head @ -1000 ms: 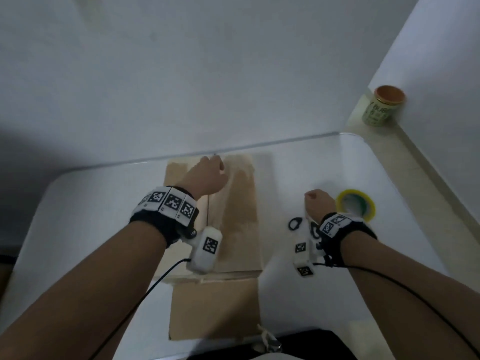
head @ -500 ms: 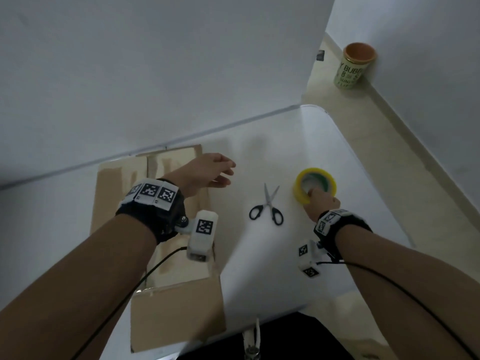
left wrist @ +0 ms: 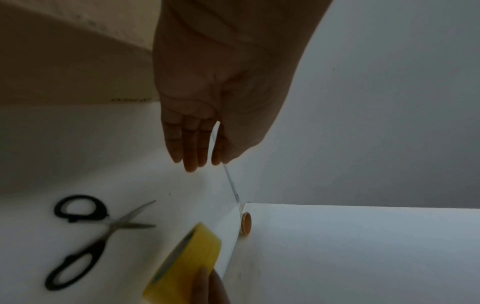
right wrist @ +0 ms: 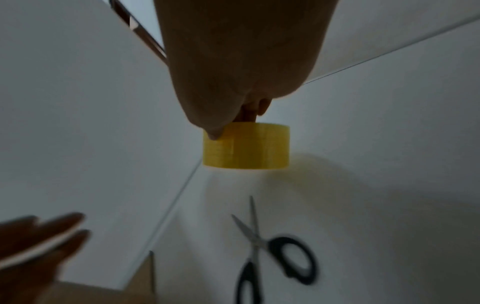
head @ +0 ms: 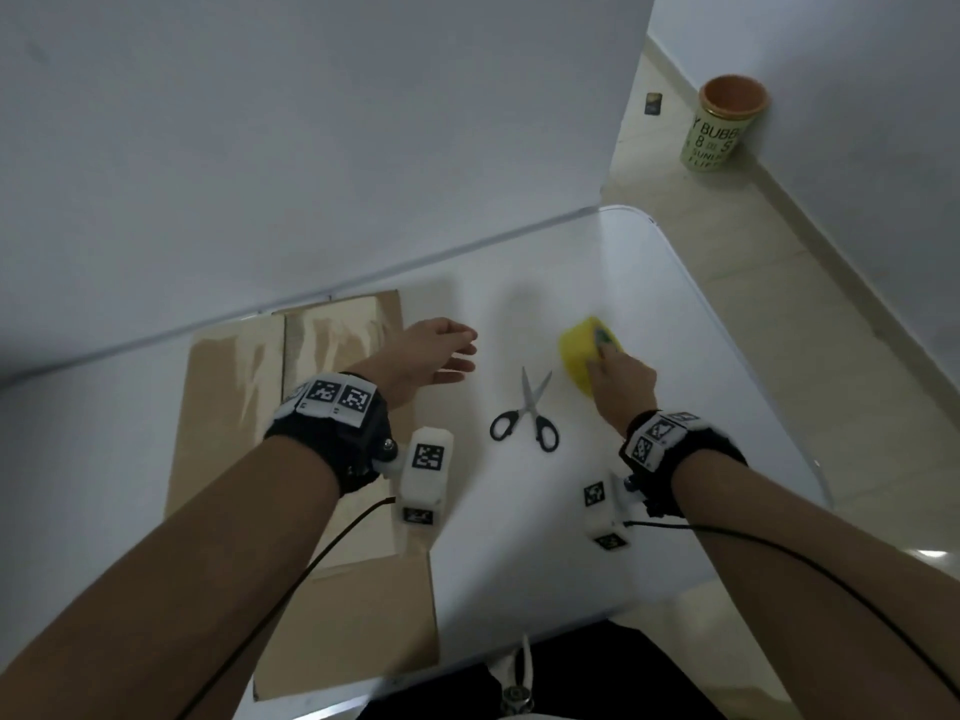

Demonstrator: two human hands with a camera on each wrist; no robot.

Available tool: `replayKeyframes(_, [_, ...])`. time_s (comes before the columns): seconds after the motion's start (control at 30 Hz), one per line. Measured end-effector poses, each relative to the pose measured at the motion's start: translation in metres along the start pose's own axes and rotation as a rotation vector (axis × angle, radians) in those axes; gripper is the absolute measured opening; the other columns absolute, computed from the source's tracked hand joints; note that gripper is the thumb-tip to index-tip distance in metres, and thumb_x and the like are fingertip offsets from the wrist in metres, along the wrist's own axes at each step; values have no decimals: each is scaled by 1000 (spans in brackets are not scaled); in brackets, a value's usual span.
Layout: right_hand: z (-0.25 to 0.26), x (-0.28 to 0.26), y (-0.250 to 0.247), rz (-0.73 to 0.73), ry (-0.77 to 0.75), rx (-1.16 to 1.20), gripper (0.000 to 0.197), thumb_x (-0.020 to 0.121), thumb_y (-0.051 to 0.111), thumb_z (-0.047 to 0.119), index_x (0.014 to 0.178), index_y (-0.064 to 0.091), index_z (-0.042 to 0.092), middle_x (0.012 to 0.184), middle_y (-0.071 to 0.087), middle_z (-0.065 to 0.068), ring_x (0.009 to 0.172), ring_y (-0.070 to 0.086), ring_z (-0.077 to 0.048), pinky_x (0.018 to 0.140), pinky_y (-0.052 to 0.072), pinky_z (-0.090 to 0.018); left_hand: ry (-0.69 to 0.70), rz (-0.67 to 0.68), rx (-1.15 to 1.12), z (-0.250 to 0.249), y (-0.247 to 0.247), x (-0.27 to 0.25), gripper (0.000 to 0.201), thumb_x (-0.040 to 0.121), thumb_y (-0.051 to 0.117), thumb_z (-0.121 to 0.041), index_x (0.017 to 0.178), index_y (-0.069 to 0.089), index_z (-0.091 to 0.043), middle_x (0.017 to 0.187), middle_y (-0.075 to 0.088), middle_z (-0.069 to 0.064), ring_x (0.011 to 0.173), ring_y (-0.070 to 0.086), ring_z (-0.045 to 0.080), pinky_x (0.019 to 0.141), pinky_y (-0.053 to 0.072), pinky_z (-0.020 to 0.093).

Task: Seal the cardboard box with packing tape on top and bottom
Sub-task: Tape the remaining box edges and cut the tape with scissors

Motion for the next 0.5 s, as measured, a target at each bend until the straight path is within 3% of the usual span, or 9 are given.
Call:
replayKeyframes(0.1, [30, -3, -19, 5, -10, 381, 29, 98, 41, 19, 114, 59, 2, 102, 64, -17, 98, 58, -33, 79, 42, -35, 24, -62, -93, -1, -2, 6, 21, 99, 51, -26, 110, 58, -9, 107, 61, 7, 91, 61, 16, 77, 52, 25])
replayKeyframes(0.17, [54, -9, -37, -26, -9, 581, 22, 95, 43, 16, 97, 62, 4, 88, 59, -8, 85, 52, -26, 71, 35, -28, 16, -90, -184, 3, -11, 7, 19, 100, 48, -28, 98, 57, -12, 96, 58, 4, 84, 58, 14, 75, 48, 24])
replayKeyframes(0.27, [95, -22, -63, -86, -8, 778, 30, 93, 43, 15, 63, 43, 16, 65, 41, -1, 70, 34, -19, 66, 27, -29, -24, -97, -322, 17, -32, 0, 28, 99, 47, -37, 95, 56, -10, 93, 57, 7, 83, 58, 18, 78, 47, 28])
replayKeyframes(0.37, [141, -38, -76, -97, -60, 812, 39, 93, 41, 14, 57, 25, 21, 59, 27, 2, 61, 23, -16, 56, 19, -29, -65, -46, -403, 32, -54, -13, 51, 100, 40, -46, 117, 52, 0, 111, 59, 17, 102, 59, 28, 90, 47, 35])
replayKeyframes(0.5, [198, -65, -78, -107, -142, 719, 40, 93, 42, 18, 57, 25, 19, 58, 26, 0, 56, 22, -15, 53, 17, -32, -31, 59, -461, 30, -79, -40, 67, 99, 28, -56, 121, 52, 3, 121, 60, 20, 104, 61, 28, 92, 49, 36])
Point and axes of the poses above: each hand's wrist, its own x-axis towards the middle knuckle, its own y-axis out of the palm, z = x × y, the point moved 8 cm from there along x, towards the middle knuckle
